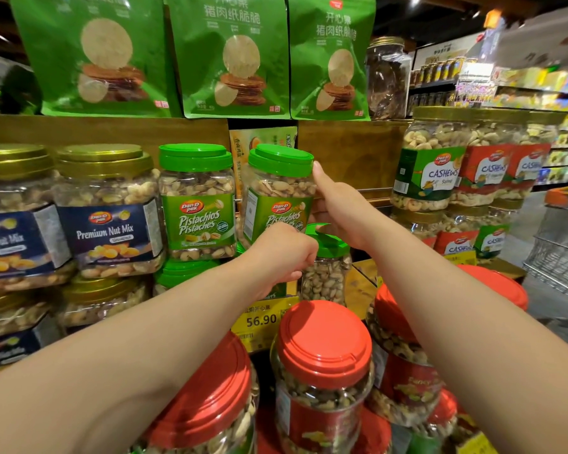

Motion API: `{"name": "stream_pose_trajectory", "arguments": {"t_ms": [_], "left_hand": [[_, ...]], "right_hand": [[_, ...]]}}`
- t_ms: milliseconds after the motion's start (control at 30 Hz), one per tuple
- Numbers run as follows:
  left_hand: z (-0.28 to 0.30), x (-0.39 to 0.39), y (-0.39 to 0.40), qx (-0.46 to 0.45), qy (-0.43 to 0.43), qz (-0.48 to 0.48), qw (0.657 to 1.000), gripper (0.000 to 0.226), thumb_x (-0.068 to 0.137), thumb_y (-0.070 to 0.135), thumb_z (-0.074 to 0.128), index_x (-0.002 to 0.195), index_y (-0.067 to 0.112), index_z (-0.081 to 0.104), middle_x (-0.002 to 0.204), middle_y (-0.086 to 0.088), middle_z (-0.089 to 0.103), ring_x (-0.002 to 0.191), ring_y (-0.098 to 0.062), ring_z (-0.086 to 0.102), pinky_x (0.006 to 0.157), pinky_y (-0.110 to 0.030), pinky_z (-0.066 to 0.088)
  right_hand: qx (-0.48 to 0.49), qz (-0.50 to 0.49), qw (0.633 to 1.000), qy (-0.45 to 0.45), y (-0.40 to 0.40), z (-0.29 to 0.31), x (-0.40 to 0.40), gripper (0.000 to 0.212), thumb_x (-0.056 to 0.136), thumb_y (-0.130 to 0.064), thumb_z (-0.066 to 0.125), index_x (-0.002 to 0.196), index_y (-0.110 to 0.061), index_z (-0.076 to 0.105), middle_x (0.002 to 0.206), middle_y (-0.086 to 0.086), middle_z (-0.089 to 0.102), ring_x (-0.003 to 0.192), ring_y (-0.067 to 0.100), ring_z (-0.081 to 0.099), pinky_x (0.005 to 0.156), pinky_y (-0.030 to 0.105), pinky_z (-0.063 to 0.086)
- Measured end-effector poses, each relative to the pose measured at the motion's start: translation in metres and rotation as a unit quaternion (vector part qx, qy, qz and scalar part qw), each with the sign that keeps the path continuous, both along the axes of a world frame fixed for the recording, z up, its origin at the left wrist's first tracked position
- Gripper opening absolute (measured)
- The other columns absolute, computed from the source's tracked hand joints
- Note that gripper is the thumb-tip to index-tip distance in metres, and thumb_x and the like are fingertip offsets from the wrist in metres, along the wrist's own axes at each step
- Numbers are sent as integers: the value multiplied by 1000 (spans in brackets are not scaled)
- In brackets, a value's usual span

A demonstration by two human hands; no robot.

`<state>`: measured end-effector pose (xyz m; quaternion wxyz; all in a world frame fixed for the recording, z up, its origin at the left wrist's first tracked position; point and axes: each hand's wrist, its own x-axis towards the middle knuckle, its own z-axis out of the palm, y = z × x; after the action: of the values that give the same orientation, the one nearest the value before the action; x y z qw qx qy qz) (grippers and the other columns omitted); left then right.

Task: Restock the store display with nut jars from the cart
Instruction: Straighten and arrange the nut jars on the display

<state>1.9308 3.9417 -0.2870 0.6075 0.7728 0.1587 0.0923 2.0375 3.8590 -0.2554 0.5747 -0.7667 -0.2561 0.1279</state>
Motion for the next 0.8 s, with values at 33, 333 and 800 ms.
{"name": "stream_pose_trajectory", "arguments": {"t_ms": [33,333,800], "left_hand": [[0,2,0,6,-2,-2,1000,35,55,7,56,87,2,67,64,-6,45,67,-24,45,71,-35,50],[5,4,-12,46,56,-31,997,33,48,12,55,77,27,48,72,-7,40,81,-27,41,74,-40,38],[1,8,-2,79,41,-32,996,93,64,9,61,153,29,43,91,-14,53,80,-28,52,75,-39,50]], "right_hand": [[-8,-3,1000,-5,0,1,0,76,91,-82,32,128,-23,63,117,0,73,109,22,68,107,55,44],[-41,-31,998,-47,5,9,-6,80,93,-80,26,139,-22,58,137,5,63,123,29,59,105,53,42],[4,40,994,-102,7,-3,-3,86,72,-85,60,133,-24,58,125,-2,69,115,20,66,101,49,54]]}}
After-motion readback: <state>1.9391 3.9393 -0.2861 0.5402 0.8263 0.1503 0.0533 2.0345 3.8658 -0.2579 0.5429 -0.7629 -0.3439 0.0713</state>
